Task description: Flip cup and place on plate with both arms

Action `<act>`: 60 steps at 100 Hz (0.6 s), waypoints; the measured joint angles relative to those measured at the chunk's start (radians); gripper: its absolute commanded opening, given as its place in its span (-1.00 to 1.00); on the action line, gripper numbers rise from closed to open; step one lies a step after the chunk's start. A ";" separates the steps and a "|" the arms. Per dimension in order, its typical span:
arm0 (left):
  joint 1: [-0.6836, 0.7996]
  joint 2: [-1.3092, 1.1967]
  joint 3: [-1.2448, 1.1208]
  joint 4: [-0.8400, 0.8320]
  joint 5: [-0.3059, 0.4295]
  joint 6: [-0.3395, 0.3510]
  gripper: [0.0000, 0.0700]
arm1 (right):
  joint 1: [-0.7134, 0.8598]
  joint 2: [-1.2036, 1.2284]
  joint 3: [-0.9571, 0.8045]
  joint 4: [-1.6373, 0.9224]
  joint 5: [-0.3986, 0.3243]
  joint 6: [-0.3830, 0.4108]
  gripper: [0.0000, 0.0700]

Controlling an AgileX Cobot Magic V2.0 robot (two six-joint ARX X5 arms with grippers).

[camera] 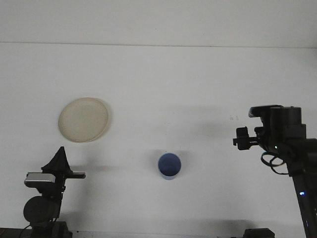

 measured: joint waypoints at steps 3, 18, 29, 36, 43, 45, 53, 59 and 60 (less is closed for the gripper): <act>0.000 0.000 0.000 0.000 0.000 0.000 -0.97 | -0.010 -0.030 -0.035 0.031 0.000 -0.002 0.45; 0.000 0.000 0.000 0.000 0.000 0.000 -0.97 | -0.024 -0.202 -0.227 0.205 0.000 -0.010 0.45; 0.000 0.000 0.000 0.000 0.000 0.000 -0.97 | -0.024 -0.330 -0.382 0.347 -0.001 -0.010 0.45; 0.000 0.000 0.000 0.000 0.000 0.000 -0.97 | -0.024 -0.406 -0.482 0.435 -0.001 -0.010 0.45; 0.000 0.000 0.000 0.000 0.000 0.000 -0.97 | -0.024 -0.477 -0.577 0.510 -0.001 -0.010 0.45; 0.000 0.000 0.000 0.000 0.000 0.000 -0.97 | -0.024 -0.496 -0.602 0.531 -0.001 -0.010 0.45; 0.000 0.000 0.000 0.000 0.000 0.000 -0.97 | -0.023 -0.563 -0.694 0.608 -0.013 -0.006 0.45; 0.000 0.000 0.000 0.000 0.000 0.000 -0.97 | -0.022 -0.603 -0.727 0.631 -0.046 0.007 0.45; 0.000 0.000 0.000 0.000 0.000 0.000 -0.97 | -0.022 -0.609 -0.730 0.632 -0.050 0.009 0.45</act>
